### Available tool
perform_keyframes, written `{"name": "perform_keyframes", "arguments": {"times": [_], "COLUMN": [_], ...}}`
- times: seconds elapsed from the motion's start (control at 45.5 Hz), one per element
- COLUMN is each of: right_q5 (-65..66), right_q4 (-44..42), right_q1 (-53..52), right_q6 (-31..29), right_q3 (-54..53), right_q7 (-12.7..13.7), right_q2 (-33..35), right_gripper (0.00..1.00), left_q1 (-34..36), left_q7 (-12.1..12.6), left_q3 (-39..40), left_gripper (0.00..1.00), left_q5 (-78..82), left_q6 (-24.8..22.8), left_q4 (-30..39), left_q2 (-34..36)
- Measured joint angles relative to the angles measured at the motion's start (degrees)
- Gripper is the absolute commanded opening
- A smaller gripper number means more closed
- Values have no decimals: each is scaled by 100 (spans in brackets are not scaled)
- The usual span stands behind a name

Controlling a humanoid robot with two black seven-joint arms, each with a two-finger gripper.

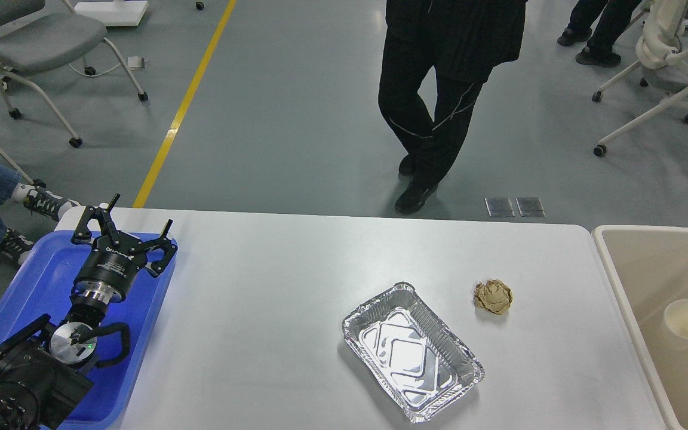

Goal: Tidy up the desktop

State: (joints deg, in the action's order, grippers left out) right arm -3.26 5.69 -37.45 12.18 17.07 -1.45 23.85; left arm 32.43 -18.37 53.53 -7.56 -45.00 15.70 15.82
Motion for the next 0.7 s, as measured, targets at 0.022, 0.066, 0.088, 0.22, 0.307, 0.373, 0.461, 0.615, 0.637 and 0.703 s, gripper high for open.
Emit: {"name": "perform_keyframes", "arguments": {"times": [0.022, 0.066, 0.088, 0.22, 0.307, 0.373, 0.461, 0.615, 0.637, 0.703], "right_q5": [0, 0, 0, 2, 6, 7, 10, 12, 10, 15], "right_q4": [1, 20, 29, 60, 75, 88, 145, 387, 432, 728], "right_q1": [-7, -30, -40, -88, -110, -160, -323, -666, -697, -841], "right_q6": [0, 0, 0, -20, -32, -44, -59, -73, -74, -90], "right_q3": [-4, -26, -40, -303, -618, -936, -1512, -2540, -2620, -2962], "right_q7": [0, -1, -1, -3, -3, -6, -9, -16, -17, -21], "right_q2": [-2, -4, -7, -12, 10, 67, 200, 498, 533, 743], "right_gripper": [100, 100, 100, 100, 100, 100, 100, 100, 100, 100], "left_q1": [0, 0, 0, 0, 0, 0, 0, 0, 0, 0], "left_q7": [0, 0, 0, 0, 0, 0, 0, 0, 0, 0], "left_q3": [0, 0, 0, 0, 0, 0, 0, 0, 0, 0], "left_gripper": [100, 100, 100, 100, 100, 100, 100, 100, 100, 100], "left_q5": [0, 0, 0, 0, 0, 0, 0, 0, 0, 0], "left_q6": [0, 0, 0, 0, 0, 0, 0, 0, 0, 0], "left_q4": [0, 0, 0, 1, 1, 1, -1, -2, -2, -3], "left_q2": [0, 0, 0, 0, 0, 0, 0, 0, 0, 0]}}
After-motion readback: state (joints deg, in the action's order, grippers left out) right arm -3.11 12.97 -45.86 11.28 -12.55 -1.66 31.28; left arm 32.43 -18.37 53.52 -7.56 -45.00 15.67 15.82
